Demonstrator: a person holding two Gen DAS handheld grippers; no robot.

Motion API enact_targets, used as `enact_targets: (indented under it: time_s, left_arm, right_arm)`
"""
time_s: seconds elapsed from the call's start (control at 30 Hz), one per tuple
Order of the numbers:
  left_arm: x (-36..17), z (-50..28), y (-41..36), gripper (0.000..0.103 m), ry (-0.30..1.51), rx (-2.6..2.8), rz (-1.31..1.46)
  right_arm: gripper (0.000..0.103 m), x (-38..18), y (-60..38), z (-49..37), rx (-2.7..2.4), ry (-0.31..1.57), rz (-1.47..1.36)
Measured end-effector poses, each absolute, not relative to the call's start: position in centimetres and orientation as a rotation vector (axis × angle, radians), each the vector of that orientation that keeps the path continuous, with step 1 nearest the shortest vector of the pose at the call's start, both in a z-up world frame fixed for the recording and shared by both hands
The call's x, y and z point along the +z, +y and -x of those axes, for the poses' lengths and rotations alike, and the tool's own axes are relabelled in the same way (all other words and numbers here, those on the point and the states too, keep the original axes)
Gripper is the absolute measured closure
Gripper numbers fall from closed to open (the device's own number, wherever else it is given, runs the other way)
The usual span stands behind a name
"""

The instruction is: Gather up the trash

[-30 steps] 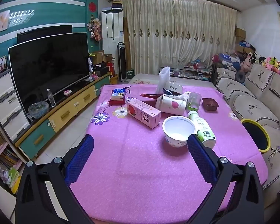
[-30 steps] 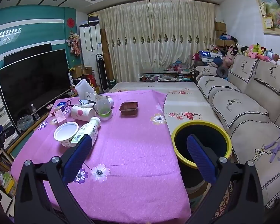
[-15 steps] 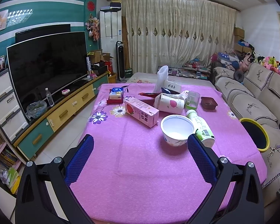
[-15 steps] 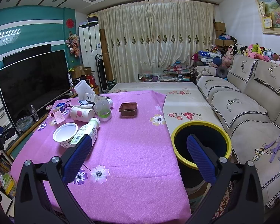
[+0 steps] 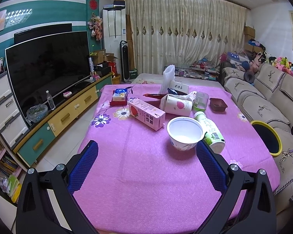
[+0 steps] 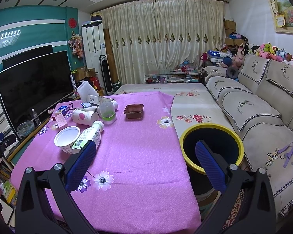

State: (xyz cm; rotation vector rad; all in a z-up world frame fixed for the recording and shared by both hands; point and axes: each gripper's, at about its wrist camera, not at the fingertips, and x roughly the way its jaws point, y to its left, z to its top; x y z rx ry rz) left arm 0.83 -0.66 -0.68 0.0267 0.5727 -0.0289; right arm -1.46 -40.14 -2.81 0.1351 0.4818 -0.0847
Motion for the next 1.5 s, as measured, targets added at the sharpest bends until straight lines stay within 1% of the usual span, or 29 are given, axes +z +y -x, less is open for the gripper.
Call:
enact_targets:
  time_s: [1.5]
  left_arm:
    - [-1.25, -1.29, -1.12, 0.004, 0.592, -0.032, -0.038]
  right_arm:
    - [0.006, -3.14, -40.24, 1.24, -0.084, 0.486, -0.138]
